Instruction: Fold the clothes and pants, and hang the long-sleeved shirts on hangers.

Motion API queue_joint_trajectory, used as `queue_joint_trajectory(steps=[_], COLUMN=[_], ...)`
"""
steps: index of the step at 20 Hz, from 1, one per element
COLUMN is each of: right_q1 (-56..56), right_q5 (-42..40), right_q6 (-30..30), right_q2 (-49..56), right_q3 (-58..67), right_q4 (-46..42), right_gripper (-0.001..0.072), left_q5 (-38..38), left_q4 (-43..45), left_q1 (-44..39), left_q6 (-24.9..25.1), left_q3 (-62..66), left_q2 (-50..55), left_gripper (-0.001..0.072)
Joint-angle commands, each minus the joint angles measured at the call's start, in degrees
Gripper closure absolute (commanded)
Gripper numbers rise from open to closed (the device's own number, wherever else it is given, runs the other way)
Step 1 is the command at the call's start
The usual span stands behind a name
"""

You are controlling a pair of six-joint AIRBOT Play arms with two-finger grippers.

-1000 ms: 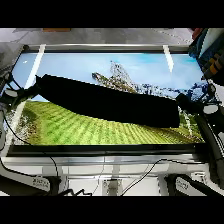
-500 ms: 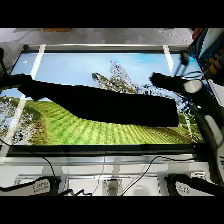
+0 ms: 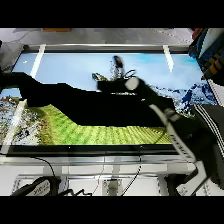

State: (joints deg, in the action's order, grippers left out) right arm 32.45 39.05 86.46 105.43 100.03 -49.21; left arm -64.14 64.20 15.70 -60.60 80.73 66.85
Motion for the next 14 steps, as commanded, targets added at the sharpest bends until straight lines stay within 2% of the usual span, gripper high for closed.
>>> queue_joint_trajectory(steps=[1, 4, 6, 11, 14], right_q1=[6.58, 9.88, 11.52, 12.5, 10.49], right_q5=[0.61, 0.15, -3.39, -9.35, -6.84], right_q6=[3.82, 8.7, 9.11, 9.11, 8.83], right_q2=[9.31, 15.96, 18.18, 20.41, 19.96], right_q3=[10.23, 16.85, 17.33, 17.33, 17.33], right_q4=[1.27, 1.84, 5.11, 7.1, 6.73], right_gripper=[0.0695, 0.0695, 0.0695, 0.0694, 0.0693], left_q5=[-4.7, -4.76, -4.81, -4.7, -4.2], left_q4=[-3.04, -12.28, -16.74, -16.96, -13.14], left_q1=[-1.64, -1.7, -1.73, -1.73, -1.73], left_q6=[-2.67, -2.67, -2.62, -2.6, -2.38], left_q3=[0.04, 0.04, 0.04, 0.04, 0.02], left_q2=[-2.21, -3.37, -4.9, -7.1, -6.69], left_gripper=[0.0695, 0.0694, 0.0695, 0.0694, 0.0694])
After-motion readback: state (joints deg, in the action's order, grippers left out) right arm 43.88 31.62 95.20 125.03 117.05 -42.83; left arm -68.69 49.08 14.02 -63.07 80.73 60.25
